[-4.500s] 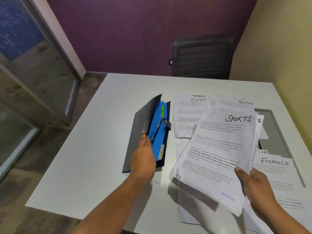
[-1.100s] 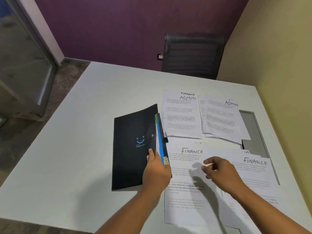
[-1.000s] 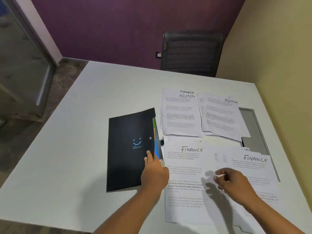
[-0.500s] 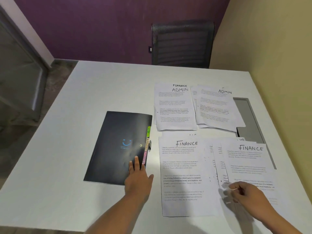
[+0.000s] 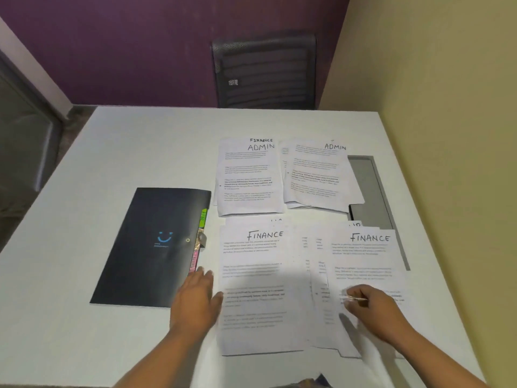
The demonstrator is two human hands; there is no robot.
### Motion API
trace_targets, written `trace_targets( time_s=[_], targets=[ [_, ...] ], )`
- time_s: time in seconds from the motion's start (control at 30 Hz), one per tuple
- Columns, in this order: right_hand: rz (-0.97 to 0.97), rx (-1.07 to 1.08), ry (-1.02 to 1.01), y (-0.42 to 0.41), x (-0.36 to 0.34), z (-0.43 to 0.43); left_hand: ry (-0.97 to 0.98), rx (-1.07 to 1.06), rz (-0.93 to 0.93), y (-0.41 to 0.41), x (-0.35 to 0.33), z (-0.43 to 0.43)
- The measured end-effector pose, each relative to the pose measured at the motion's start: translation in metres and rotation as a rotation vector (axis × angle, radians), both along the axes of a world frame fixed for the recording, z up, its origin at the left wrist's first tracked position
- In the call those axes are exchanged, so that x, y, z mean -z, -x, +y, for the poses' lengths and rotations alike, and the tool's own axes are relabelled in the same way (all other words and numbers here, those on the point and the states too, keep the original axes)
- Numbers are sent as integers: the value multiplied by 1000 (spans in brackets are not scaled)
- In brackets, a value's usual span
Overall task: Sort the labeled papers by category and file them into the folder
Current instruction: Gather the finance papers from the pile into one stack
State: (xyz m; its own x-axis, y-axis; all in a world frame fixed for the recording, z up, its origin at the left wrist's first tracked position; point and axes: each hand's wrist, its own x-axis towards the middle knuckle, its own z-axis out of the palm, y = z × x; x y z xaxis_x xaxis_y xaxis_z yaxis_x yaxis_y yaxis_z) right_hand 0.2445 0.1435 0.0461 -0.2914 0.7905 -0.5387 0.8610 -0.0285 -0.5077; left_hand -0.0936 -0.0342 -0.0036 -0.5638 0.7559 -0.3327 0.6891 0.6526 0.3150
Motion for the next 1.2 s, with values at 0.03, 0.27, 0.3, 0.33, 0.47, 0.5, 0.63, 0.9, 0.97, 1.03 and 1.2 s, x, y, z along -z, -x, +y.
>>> trace_targets(
  time_s=[0.03,0.27,0.3,0.33,0.47,0.5,0.63,0.9,0.97,1.03,1.2],
  targets=[
    [10,28,-11,-6,2,4,-44,-40,-11,-12,-1,4],
    [30,232,-119,-67,23,29,33,-389,-62,-63,0,26],
    [22,259,-127,-76,26,33,65,-424,-48,-64,4,26],
    [8,283,-130,-85,29,36,96,-439,-32,-64,8,27],
    [-143,337,-103,-115,37,48,75,-566,-117,-67,7,39],
    [-183,341,-90,-119,38,50,55,-609,-162,-69,4,42],
    [-278,351,-82,-123,43,54,17,-668,-260,-67,2,45],
    [-217,448,-4,-120,54,64,-188,-607,-281,-67,-16,38],
    [-207,449,-8,-121,55,66,-243,-617,-322,-67,-19,34],
    [-163,467,-28,-121,55,64,-302,-641,-352,-66,-24,30],
    [67,547,-67,-133,45,54,-406,-672,-429,-66,-40,22]
  ],
)
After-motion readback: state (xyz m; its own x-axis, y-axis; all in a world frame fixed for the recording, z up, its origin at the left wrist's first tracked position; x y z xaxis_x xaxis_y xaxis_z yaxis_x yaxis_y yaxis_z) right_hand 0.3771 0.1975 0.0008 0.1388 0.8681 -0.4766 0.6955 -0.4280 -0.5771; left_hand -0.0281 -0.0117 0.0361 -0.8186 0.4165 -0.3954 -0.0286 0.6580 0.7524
